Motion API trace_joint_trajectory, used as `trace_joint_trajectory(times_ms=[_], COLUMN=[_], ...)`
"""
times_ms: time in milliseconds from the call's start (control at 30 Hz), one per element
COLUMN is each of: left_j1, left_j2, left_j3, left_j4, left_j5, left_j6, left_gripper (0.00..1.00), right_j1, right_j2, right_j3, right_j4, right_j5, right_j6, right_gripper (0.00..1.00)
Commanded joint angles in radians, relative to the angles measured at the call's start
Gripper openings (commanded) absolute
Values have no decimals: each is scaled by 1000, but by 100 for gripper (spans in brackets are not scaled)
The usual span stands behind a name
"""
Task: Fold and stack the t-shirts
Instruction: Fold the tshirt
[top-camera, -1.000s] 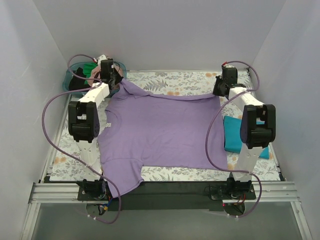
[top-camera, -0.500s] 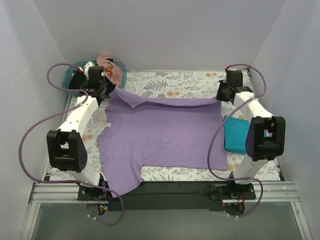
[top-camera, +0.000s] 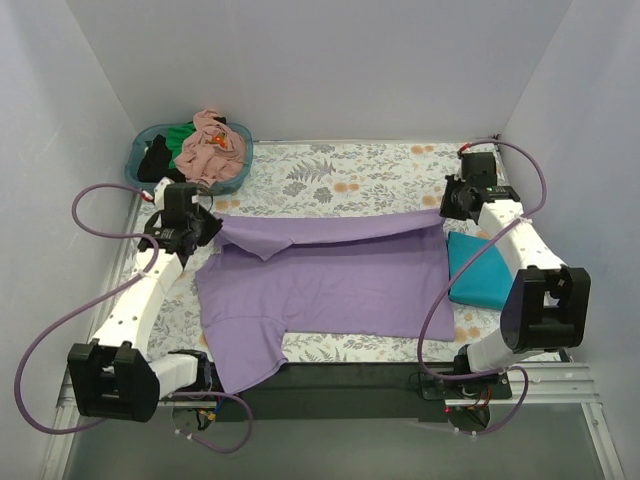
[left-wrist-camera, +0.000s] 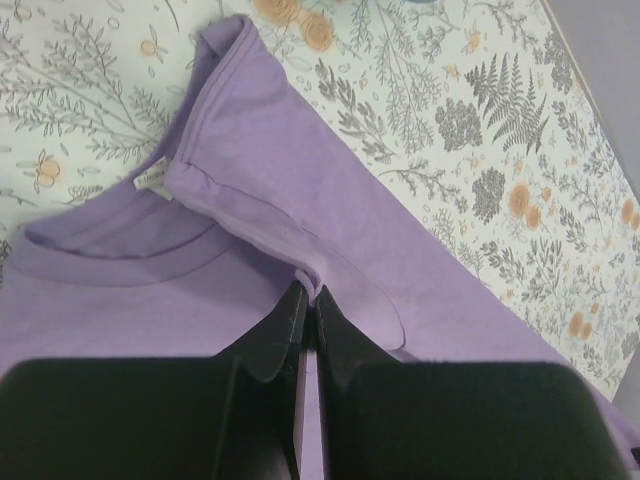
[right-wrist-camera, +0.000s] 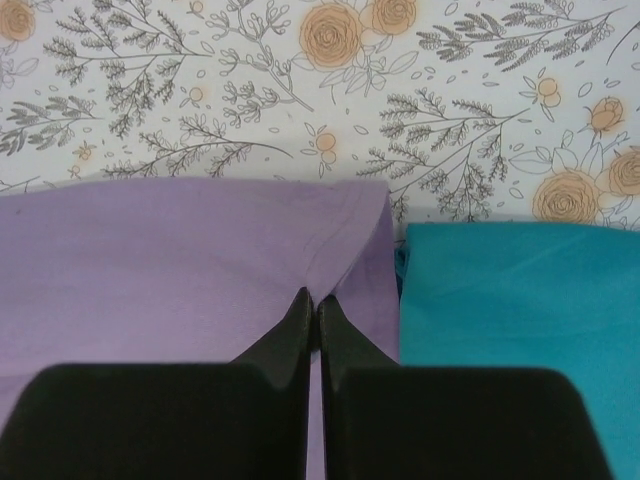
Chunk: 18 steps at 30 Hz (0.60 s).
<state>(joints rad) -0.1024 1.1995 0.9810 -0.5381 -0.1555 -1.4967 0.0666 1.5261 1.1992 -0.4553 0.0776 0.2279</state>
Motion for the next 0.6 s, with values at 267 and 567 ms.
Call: trace_joint_trajectory(times_ms=[267,567], left_j1=[-6,-6], left_j2=[-167,-115], left_j3=[-116,-225], left_j4=[-138,-65], left_j5=[-19,14], left_j6=[-92,-120], left_gripper=[0,0], right_j1=[-7,-7], right_j2=[-95,-32], right_j3=[-81,-109], right_j4=[-56,-49], right_j5=[2,4], right_j6=[-33,-33], right_gripper=[1,1])
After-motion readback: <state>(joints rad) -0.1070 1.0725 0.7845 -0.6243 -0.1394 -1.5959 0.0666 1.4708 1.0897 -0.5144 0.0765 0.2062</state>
